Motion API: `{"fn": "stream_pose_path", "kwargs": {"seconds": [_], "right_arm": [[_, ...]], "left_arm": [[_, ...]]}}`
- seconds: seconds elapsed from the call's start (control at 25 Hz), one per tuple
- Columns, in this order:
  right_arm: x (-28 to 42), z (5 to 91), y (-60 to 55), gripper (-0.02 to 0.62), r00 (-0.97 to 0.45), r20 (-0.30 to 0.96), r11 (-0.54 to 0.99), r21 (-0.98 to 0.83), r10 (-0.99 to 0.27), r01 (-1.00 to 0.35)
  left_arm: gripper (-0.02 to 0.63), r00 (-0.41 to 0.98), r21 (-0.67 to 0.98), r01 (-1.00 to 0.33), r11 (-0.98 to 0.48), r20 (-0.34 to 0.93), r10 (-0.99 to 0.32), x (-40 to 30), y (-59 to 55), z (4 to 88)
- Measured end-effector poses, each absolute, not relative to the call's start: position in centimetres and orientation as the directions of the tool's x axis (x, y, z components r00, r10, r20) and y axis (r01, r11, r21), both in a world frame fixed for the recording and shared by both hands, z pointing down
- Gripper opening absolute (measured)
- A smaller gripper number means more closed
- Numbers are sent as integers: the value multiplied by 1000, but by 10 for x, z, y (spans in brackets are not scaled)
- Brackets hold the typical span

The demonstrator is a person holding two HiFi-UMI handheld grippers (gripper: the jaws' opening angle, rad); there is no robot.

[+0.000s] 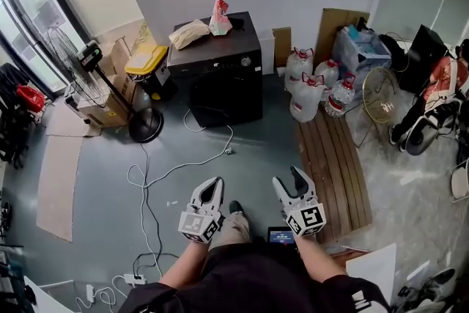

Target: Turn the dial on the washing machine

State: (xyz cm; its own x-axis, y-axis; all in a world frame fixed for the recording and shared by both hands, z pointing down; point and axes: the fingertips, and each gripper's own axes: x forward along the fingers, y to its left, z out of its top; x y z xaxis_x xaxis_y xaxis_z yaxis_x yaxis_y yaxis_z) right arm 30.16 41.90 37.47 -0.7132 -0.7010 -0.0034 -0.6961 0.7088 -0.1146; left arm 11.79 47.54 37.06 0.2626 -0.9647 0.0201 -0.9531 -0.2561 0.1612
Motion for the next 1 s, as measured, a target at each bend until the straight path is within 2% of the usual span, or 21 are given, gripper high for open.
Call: {"fn": "stream_pose_path", "kwargs": {"seconds": [0.4, 1.0], "right_arm": [[257, 376, 338, 230, -725, 42, 720, -94, -687, -688], [169, 355, 200, 230, -702, 53, 695, -104, -710, -711]], "left_arm": [[-6, 249, 205, -948, -243, 3, -969, 64, 383, 380], [-6, 300, 231, -928, -293, -5, -954, -30, 234, 369]]}}
